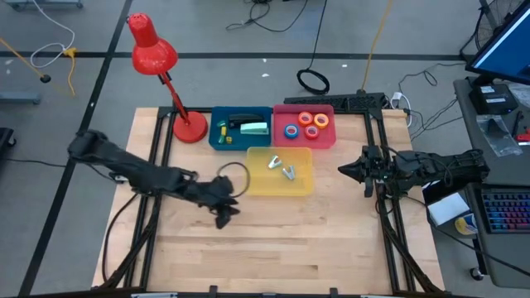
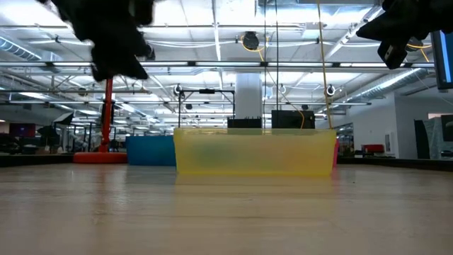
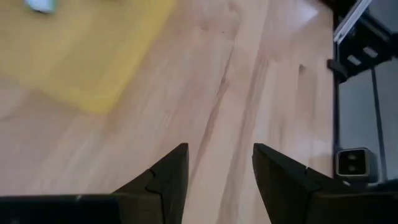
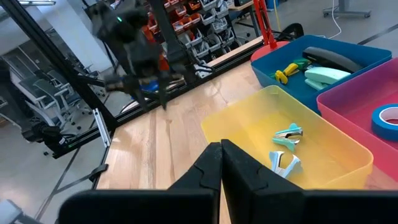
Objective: Pick and place Stapler, Stapler remover, tape
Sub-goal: Return to Home Position
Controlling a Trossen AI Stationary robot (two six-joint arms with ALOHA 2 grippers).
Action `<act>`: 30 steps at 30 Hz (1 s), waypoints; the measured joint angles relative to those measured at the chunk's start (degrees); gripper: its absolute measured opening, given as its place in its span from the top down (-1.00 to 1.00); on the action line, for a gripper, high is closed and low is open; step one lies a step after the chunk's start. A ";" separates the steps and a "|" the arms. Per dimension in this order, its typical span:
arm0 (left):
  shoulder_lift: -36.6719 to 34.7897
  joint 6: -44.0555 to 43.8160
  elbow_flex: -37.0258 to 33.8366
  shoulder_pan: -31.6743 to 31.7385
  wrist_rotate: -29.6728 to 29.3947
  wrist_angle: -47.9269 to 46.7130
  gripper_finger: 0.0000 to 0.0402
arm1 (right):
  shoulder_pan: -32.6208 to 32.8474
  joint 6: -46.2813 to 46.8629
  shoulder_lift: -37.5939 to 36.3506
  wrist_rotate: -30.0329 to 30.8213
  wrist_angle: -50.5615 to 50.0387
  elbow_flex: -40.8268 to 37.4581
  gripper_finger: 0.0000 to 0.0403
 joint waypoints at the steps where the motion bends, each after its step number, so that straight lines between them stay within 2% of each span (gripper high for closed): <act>1: -2.75 -0.99 0.00 -1.06 -2.06 -2.39 0.12 | 0.00 -0.02 0.00 0.02 0.00 0.00 1.00; 4: -11.43 -2.74 0.00 -4.25 -10.58 -8.80 0.12 | 0.00 -0.06 0.00 0.02 -0.02 0.00 1.00; 8: -22.51 -3.68 0.00 -8.74 -26.27 -16.76 0.12 | 0.00 -0.09 0.02 0.07 -0.02 0.00 1.00; 11: -29.32 -3.08 0.00 -11.39 -33.49 -22.19 0.12 | 0.00 -0.09 0.00 0.07 0.02 0.00 1.00; 17: -37.08 -3.32 -0.28 -12.60 -38.68 -31.97 0.12 | 0.00 0.27 0.07 0.09 0.00 0.01 0.99; 23: -42.74 -6.45 -6.21 -11.85 -40.20 -33.11 0.12 | 0.00 -2.40 0.07 0.10 0.00 0.02 0.99; 26: -45.62 -9.29 -11.25 -11.85 -40.21 -30.43 0.12 | 0.00 -4.04 0.07 0.10 -0.01 0.02 1.00; 30: -48.23 -6.73 -18.72 -11.80 -40.09 -18.76 0.12 | 0.00 -6.22 0.07 0.11 0.02 0.02 0.99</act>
